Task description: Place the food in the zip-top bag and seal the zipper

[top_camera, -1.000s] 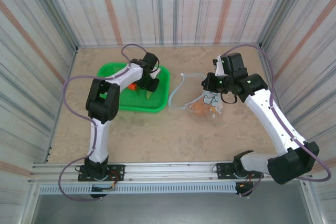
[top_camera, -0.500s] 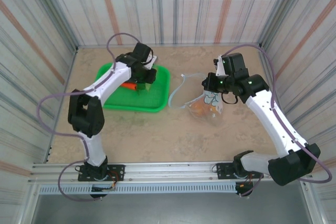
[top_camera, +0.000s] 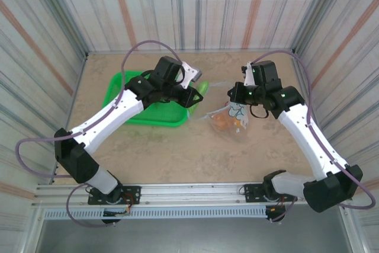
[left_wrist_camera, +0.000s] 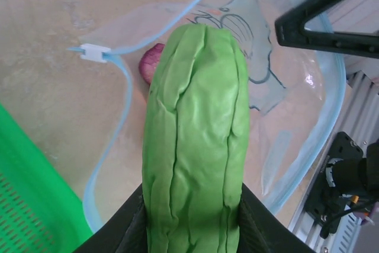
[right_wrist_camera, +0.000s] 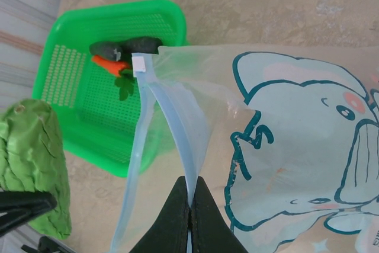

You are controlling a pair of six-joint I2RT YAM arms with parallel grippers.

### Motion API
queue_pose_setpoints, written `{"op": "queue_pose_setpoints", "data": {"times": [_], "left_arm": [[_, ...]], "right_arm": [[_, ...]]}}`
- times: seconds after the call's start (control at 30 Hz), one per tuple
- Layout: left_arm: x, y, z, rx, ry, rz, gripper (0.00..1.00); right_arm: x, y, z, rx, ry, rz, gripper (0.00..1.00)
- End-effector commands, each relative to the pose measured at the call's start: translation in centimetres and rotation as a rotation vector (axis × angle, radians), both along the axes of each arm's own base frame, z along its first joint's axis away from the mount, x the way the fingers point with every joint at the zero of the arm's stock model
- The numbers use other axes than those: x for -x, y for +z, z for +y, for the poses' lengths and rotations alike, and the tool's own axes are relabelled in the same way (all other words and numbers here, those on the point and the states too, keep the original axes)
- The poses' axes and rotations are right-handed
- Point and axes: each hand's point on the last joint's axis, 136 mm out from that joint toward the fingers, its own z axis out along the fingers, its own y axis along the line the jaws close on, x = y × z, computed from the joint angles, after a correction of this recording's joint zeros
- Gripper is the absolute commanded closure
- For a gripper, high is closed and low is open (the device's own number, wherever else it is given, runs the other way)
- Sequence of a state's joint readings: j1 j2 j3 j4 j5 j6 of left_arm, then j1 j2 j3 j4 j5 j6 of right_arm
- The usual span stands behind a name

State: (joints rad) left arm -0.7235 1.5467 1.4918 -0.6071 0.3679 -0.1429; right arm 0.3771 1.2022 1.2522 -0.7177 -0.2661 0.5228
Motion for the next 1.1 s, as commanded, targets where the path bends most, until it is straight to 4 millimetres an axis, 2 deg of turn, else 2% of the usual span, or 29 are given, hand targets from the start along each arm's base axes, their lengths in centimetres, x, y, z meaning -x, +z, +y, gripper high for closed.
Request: {"op": "queue_pose_setpoints", "data": {"times": [0.0, 0.1, 0.33, 0.47, 0.63, 0.7, 0.8, 0.93, 1.07], "left_arm": [[0.9, 0.7, -2.0, 0.044, -0.099, -0.053, 0.69], [1.1, -0.5, -3.1, 0.021, -0.146, -0.045, 0.69], [0.2, -3.6, -4.1, -0.085, -0.226, -0.022, 0.70], [-1.6, -5.2, -4.9, -0.075, -0.113, 0.045, 0.70], [-3.9, -4.3, -6.8, -0.006, 0.050, 0.180, 0.68], [-3.9, -4.2, -8.2, 0.039, 0.066, 0.257, 0.68], [-3.8, -5.2, -9.6, 0.051, 0.120, 0.372, 0.67], [-2.7, -6.0, -10.6, 0.063, 0.163, 0.485, 0.48], [-2.1, -5.6, -10.8, 0.070, 0.162, 0.485, 0.31]], "right_arm": [[0.2, 1.2, 0.1, -0.047, -0.005, -0.025, 1.00], [0.3, 1.4, 0.0, -0.046, -0.004, -0.026, 1.00], [0.5, 2.0, 0.2, -0.065, -0.002, -0.027, 1.00], [0.4, 2.7, 1.0, -0.124, 0.003, -0.023, 1.00], [0.1, 2.0, 1.4, -0.148, -0.006, 0.000, 1.00], [0.1, 1.9, 1.5, -0.149, -0.007, 0.002, 1.00], [0.0, 1.9, 1.5, -0.155, -0.017, 0.002, 1.00], [-0.3, 1.7, 1.1, -0.143, -0.042, -0.001, 1.00], [-0.5, 1.6, 0.9, -0.135, -0.055, -0.008, 1.00]]}}
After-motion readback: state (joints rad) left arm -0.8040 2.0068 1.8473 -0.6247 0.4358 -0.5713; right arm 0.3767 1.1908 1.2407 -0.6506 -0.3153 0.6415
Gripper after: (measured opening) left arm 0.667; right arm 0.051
